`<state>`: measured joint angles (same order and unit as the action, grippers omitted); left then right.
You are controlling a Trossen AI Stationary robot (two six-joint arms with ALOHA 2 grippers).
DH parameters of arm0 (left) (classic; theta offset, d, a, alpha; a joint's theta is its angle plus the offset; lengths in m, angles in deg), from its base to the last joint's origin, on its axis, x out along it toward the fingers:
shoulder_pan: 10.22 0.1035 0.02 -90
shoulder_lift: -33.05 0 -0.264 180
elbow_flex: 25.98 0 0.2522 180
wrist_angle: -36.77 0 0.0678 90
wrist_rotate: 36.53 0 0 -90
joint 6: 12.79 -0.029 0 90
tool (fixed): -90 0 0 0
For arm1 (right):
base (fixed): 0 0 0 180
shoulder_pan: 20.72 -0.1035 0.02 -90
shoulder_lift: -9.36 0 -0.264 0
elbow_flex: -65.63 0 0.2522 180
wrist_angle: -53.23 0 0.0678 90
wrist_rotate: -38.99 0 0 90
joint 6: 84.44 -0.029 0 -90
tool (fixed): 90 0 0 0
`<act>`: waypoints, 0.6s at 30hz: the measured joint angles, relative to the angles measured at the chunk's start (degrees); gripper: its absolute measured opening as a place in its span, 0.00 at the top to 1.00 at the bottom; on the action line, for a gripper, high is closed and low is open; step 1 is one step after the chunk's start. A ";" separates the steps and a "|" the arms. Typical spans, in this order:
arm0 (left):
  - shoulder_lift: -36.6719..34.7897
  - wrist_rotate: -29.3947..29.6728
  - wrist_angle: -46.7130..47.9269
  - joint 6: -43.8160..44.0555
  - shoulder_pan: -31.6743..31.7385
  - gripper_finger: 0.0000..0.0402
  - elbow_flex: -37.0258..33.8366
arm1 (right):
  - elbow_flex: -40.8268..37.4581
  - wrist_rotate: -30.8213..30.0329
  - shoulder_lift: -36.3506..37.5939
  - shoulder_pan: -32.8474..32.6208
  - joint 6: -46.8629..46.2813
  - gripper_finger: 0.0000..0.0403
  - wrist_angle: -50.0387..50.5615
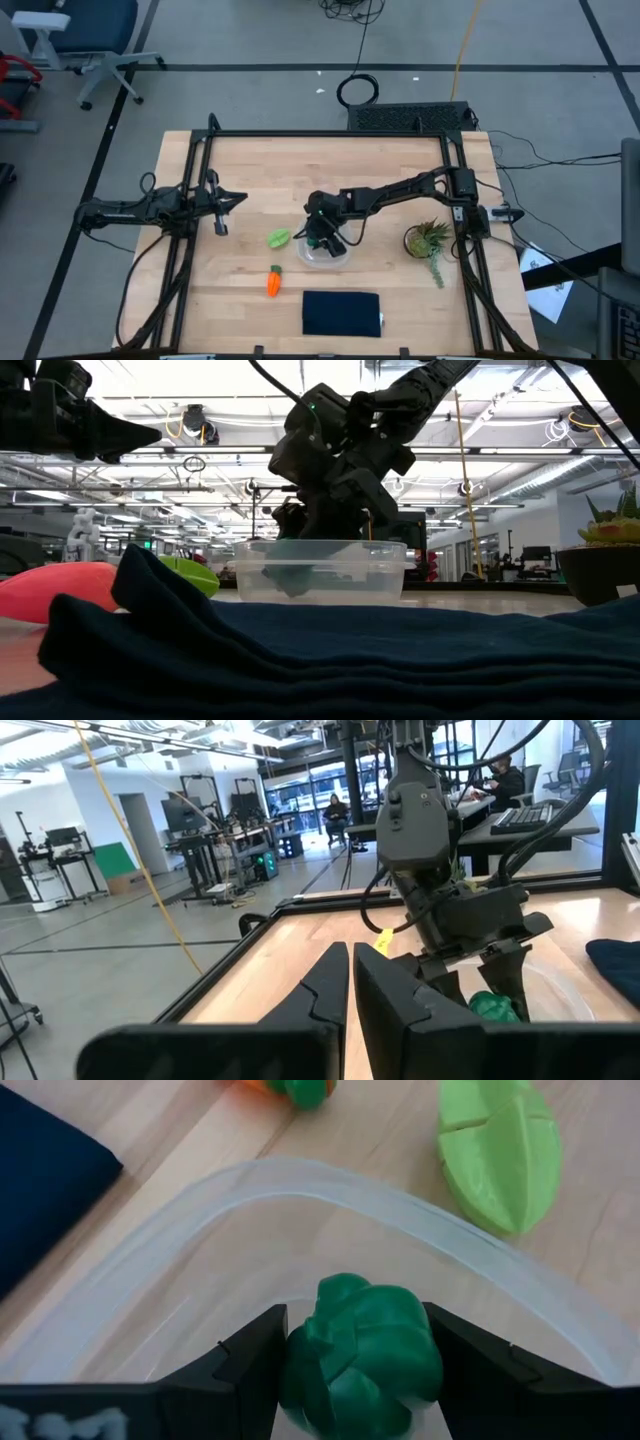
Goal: Pick and placing Produce into tupperware
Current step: Put the green bell pepper into the bin
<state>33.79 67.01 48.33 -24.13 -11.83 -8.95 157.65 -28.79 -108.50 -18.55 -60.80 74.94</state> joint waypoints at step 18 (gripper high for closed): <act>0.00 -0.11 0.35 0.06 0.00 0.94 0.00 | -0.15 -1.68 -0.11 -0.01 -0.46 0.41 0.26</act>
<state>33.79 66.90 48.68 -24.07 -11.83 -8.95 157.50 -30.47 -108.61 -18.56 -61.26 75.20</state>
